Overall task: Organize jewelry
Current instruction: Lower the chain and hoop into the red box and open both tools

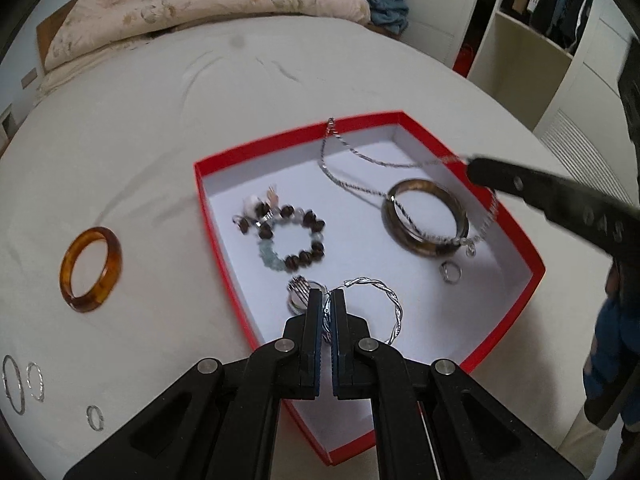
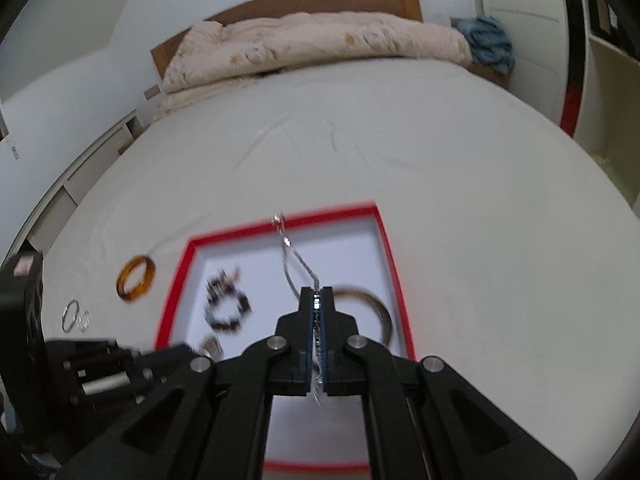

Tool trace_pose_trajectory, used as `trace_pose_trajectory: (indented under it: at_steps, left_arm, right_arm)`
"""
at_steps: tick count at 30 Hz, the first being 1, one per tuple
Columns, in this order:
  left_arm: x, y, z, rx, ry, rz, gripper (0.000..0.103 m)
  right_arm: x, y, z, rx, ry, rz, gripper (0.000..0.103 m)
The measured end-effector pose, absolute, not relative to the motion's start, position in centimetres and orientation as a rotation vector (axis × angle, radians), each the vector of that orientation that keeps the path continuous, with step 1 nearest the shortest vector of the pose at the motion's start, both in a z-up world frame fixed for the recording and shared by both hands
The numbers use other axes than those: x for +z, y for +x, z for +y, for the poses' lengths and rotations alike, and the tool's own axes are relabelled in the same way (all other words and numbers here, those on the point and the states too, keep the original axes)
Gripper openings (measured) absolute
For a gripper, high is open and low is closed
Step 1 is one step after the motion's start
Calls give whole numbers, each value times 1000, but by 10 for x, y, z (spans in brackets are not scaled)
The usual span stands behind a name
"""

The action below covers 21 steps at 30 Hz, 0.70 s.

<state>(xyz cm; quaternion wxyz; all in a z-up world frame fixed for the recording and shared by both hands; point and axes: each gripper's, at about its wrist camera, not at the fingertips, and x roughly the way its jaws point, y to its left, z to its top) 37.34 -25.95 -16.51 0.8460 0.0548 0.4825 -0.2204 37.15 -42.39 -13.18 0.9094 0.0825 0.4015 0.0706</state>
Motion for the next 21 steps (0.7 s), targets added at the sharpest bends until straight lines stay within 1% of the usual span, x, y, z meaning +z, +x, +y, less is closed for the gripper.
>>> trace_pose_trajectory:
  at_steps: [7,9,10,11,13,17,21]
  left_arm:
    - [-171,370,-261,-450,127,1036,4]
    - [-171,371,-258,-447,115,1043,6]
    - [-171,371,-257,-443,114,1046,11]
    - [-171,370,-257,-442,114,1046,19]
    - [-170,368,-254,-435,112,1043,26]
    - [-165,363,-251,-434,111,1037,26]
    - [-148,353,-247,-425,105,1015,27]
  right_arm:
    - [-152,346,-432,139,215,878,3]
    - [-153,341,-434,140,220,883,4]
    - [-154,339,-434,138,222,881,4]
    - [-154,337,-434,137,223,881,4]
    - [-153,333,-434,129,222,882,4]
    - [-146,324,-438,109,231,879,4]
    - [-132,307,-441,94,233,864,4]
